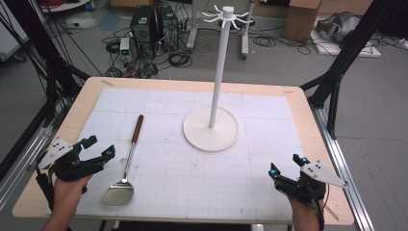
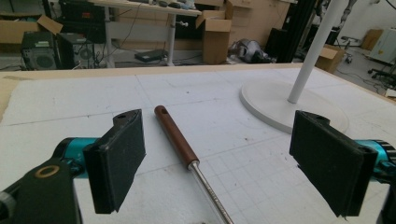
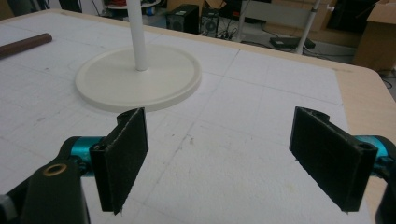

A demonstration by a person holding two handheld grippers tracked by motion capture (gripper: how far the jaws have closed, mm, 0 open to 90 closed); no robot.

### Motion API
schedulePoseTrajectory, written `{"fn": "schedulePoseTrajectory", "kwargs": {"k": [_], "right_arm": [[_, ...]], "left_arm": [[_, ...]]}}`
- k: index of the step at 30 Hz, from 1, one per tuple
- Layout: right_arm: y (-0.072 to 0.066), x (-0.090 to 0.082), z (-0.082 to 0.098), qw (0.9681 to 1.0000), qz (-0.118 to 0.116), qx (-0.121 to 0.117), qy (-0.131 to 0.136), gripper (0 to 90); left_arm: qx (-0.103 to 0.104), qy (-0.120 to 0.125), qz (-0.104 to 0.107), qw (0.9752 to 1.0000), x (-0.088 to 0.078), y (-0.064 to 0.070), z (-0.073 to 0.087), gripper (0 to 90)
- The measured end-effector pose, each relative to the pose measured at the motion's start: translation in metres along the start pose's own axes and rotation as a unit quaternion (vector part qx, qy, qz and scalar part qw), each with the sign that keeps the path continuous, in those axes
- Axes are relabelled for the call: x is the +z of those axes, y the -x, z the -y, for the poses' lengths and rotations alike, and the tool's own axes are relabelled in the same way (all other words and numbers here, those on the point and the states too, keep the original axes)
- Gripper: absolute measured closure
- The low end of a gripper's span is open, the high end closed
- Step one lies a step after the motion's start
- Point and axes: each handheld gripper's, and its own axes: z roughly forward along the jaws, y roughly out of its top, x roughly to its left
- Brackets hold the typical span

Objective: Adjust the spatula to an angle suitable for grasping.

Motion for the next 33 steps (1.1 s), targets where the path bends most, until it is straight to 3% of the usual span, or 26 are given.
{"fn": "schedulePoseTrajectory", "kwargs": {"k": [10,11,12,13,17,18,19,20,21,22,23,26,28,29,33], "right_arm": [[0.004,-0.003,0.002,1.0,0.002,0.009,-0.001,18.4],[0.004,-0.003,0.002,1.0,0.002,0.009,-0.001,18.4],[0.003,-0.004,0.002,1.0,0.003,0.008,-0.001,18.4],[0.003,-0.004,0.002,1.0,0.003,0.008,-0.001,18.4],[-0.002,-0.002,0.0,1.0,-0.001,0.002,-0.006,18.7],[-0.004,-0.003,0.0,1.0,-0.001,0.0,-0.008,18.7],[-0.004,-0.003,0.0,1.0,-0.001,0.0,-0.008,18.7],[-0.006,-0.003,-0.001,1.0,-0.002,-0.004,-0.007,18.9],[-0.008,-0.004,-0.002,1.0,-0.002,-0.005,-0.008,18.9],[-0.011,-0.006,-0.003,1.0,0.0,-0.005,-0.003,18.9],[-0.011,-0.006,-0.003,1.0,0.0,-0.005,-0.003,18.9],[-0.01,-0.004,-0.003,1.0,-0.001,-0.006,-0.008,19.1],[-0.01,-0.003,-0.002,0.9999,-0.001,-0.005,-0.009,19.1],[-0.009,-0.002,-0.002,0.9999,-0.002,-0.003,-0.012,19.3],[-0.007,-0.002,-0.001,0.9999,-0.001,-0.002,-0.012,19.3]], "left_arm": [[-0.006,0.0,0.001,1.0,0.001,-0.001,0.0,25.9],[-0.004,0.0,0.005,1.0,0.001,0.0,-0.001,25.9],[0.001,-0.001,0.025,0.9997,0.002,0.002,-0.001,27.3],[0.001,-0.001,0.025,0.9997,0.002,0.002,-0.001,29.6],[0.013,-0.021,0.059,0.9979,0.005,0.009,-0.001,33.6],[0.023,-0.031,0.075,0.9964,0.005,0.013,-0.001,37.2],[0.023,-0.031,0.075,0.9964,0.005,0.013,-0.001,43.2],[0.028,-0.036,0.087,0.9952,0.005,0.016,-0.001,43.2],[0.035,-0.042,0.095,0.9939,0.004,0.018,0.0,51.0],[0.042,-0.052,0.1,0.9927,0.005,0.021,0.0,64.3],[0.049,-0.063,0.103,0.9915,0.006,0.023,-0.001,64.3],[0.056,-0.074,0.109,0.9897,0.01,0.029,0.001,77.9],[0.062,-0.088,0.108,0.9883,0.014,0.033,0.002,80.1],[0.062,-0.096,0.11,0.9873,0.016,0.034,0.003,85.6],[0.075,-0.122,0.114,0.9832,0.025,0.042,0.006,89.3]]}}
